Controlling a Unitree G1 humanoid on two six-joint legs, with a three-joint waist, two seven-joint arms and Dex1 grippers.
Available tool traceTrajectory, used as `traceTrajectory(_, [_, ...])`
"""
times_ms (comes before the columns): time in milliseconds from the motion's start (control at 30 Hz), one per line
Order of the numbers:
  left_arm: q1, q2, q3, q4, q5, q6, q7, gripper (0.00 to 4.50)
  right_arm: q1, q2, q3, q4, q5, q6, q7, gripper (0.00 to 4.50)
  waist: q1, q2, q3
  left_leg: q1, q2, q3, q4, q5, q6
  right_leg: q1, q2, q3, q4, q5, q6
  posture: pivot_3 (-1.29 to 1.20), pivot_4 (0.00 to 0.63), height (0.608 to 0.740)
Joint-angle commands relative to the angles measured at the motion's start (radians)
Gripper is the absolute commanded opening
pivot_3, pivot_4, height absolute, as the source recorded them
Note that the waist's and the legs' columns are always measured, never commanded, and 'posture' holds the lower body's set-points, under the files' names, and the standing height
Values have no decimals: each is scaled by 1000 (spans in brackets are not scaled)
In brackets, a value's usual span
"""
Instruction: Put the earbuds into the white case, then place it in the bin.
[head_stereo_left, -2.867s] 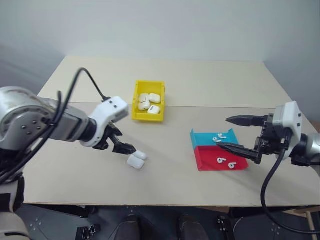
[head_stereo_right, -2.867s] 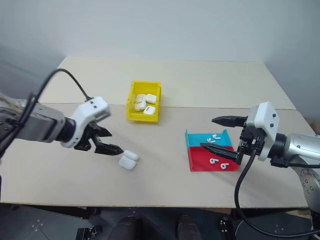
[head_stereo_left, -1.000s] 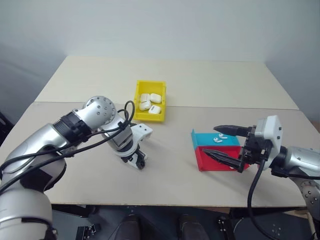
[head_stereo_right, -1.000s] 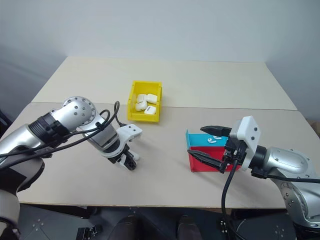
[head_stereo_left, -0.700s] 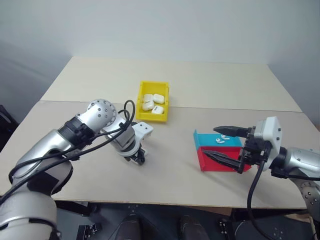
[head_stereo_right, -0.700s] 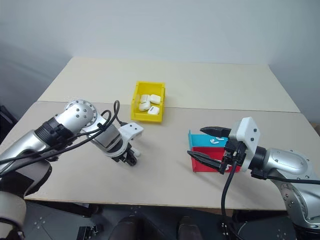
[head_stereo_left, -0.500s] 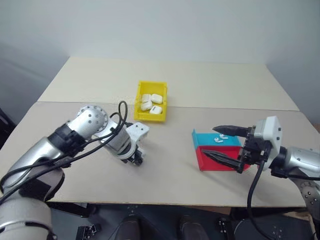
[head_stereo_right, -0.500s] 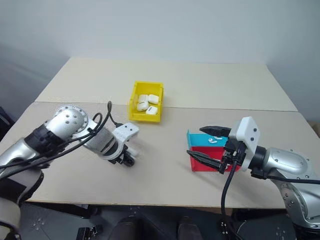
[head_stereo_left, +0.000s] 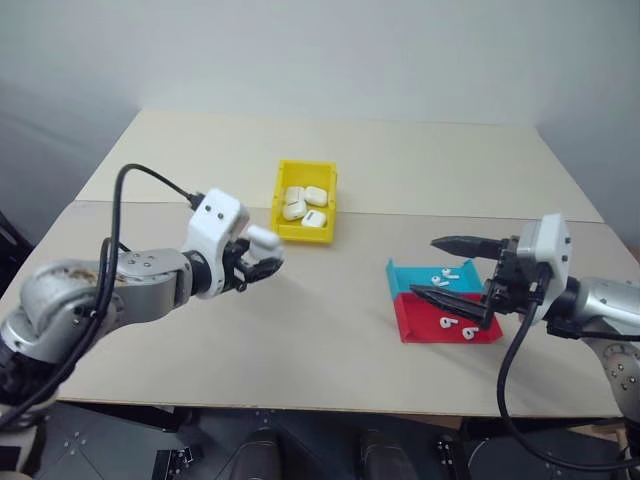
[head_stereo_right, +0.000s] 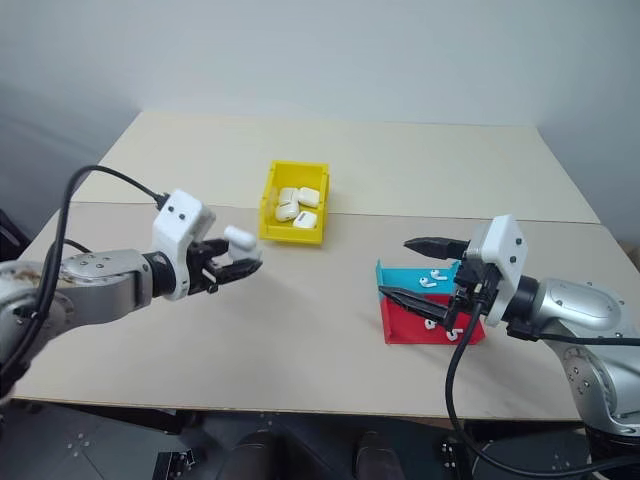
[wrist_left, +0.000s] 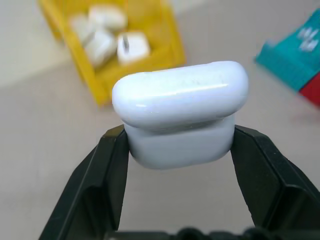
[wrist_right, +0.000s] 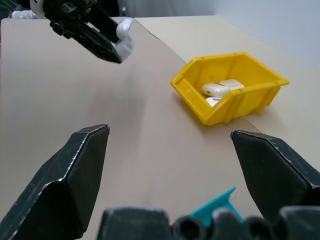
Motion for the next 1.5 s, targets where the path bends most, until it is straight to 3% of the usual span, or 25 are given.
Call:
traceTrajectory(33, [34,-134,87,56,119,-249,-287,2795,-39,-24,-27,9,16,-12,16,4500,2,0,0,0,0,0,0,0,0,0,0,0,0,0,0,0,150,740])
traceTrajectory(333, [-98,-392,83,277,226,-478,-898,2795,-43,-100,-86,50,35,22,58,4500,-2,0,0,-3,0,-1,2,-2,3,-1,0,0,-1,0,0,0,150,740])
traceTrajectory(433, [-155,-444,76,324,250,-499,-1021,2795,-32,-165,-110,54,54,72,87,4500,-5,0,0,-4,0,-1,3,-2,4,-1,0,0,-1,0,1,0,150,740])
traceTrajectory(567, [-202,-503,47,347,279,-502,-1137,2795,2,-336,-74,37,-23,114,153,4500,-12,0,0,-4,0,-2,3,-3,5,-1,0,0,-1,0,1,0,150,740])
traceTrajectory(667, [-207,-532,28,349,317,-505,-1192,2795,-17,-425,-19,30,-39,213,122,4500,-17,0,0,-4,0,-2,4,-3,6,-1,0,0,-1,0,1,0,150,740])
traceTrajectory(1000, [-182,-581,-9,343,448,-520,-1216,2795,-156,-547,280,48,-200,300,144,4500,-21,0,0,-5,1,-2,4,-3,6,-3,1,0,0,0,1,0,150,740])
traceTrajectory(1100, [-171,-595,-13,320,453,-513,-1207,2795,-191,-539,383,90,-277,254,184,3906,-21,0,0,-5,1,-2,4,-3,6,-3,1,0,0,0,2,0,150,740])
traceTrajectory(1200, [-150,-602,-15,292,459,-509,-1196,2795,-210,-510,460,153,-373,141,221,3002,-21,0,0,-5,1,-2,4,-3,6,-3,1,0,0,0,2,0,150,740])
traceTrajectory(1500, [-98,-576,10,236,470,-501,-1155,2795,-362,-385,593,366,-579,-119,344,3002,-28,0,1,-5,1,-2,4,-3,6,-3,1,0,1,0,2,0,150,740])
